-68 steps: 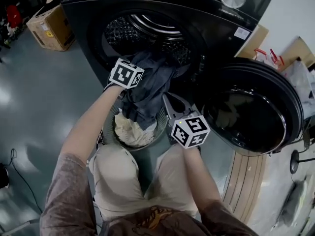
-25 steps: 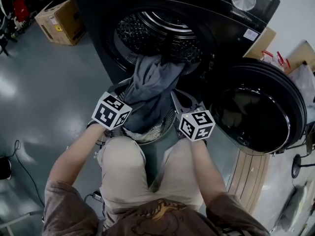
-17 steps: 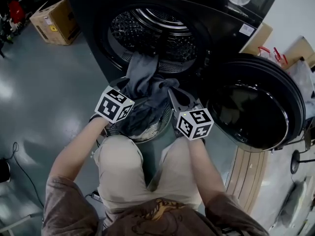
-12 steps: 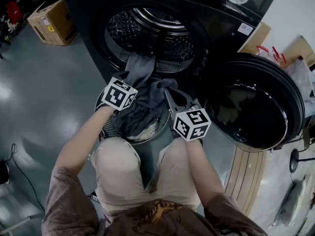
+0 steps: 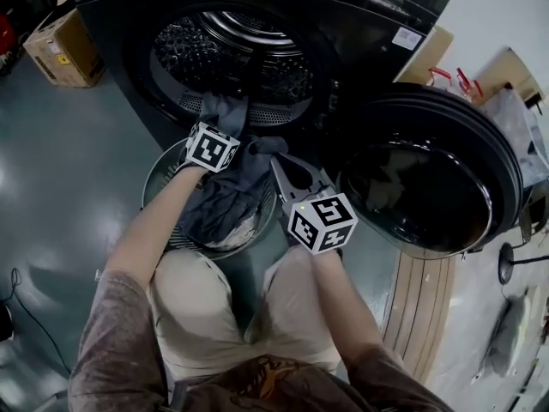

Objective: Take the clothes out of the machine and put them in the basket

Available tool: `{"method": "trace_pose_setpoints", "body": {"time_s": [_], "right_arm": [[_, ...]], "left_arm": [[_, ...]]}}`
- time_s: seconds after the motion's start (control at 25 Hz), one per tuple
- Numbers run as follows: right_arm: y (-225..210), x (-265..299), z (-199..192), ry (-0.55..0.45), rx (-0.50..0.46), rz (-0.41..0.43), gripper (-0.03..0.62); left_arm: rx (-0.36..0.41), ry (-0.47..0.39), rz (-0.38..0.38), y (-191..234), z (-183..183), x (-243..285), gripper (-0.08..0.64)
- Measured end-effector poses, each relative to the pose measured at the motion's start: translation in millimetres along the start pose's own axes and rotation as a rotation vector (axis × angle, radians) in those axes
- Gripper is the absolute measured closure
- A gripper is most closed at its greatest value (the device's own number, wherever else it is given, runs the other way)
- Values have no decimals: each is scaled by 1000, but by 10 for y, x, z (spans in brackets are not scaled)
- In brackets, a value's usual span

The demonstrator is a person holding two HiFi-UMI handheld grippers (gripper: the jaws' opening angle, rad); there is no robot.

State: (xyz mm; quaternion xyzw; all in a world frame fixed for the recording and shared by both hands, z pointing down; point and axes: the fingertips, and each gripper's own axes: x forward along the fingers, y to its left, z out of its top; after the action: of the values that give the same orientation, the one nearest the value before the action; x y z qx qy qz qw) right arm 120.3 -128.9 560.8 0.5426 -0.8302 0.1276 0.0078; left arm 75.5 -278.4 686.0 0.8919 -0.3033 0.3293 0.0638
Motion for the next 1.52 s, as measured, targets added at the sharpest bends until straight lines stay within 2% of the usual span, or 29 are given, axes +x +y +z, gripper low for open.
{"method": "trace_pose_setpoints", "body": {"time_s": [0.12,0.16,0.24,0.32,0.44,0.6,0.88,1.24,1.32,1.4,1.44,1.52], "right_arm": [[-52,-18,-11,-2,4,-8,595],[-62,-19,-19,-1,5,-8,595],[-77,-13,-29,-1,8,-5,594],[-76,-1,-31,0,10,2,594],[-26,21,-54,6,7,23,595],[5,42,-85,10,15,47,595],[71,151,-115,14,24,79,595],[274,388,-184,27,20,122,595],[287,420,-169,18,27,121,595],[299,459,-184,20,27,120,595],[299,473,-207,26,23,119,594],[298,474,-243,34,16,118,595]], "left_arm": [[39,12,35,22,-16,29,153],[53,18,45,26,-15,7,212],[86,30,55,18,-15,-56,399],[82,48,15,-52,-37,-149,462],[48,51,-73,-214,-75,-399,472],[39,47,-149,-401,-132,-930,474],[-37,44,-184,-525,-309,-1590,472],[-87,41,-173,-410,-481,-1783,466],[-79,35,-172,-375,-474,-1776,413],[-66,15,-161,-319,-447,-1773,206],[-61,-1,-162,-293,-422,-1781,153],[-66,-36,-174,-239,-374,-1803,141]]}}
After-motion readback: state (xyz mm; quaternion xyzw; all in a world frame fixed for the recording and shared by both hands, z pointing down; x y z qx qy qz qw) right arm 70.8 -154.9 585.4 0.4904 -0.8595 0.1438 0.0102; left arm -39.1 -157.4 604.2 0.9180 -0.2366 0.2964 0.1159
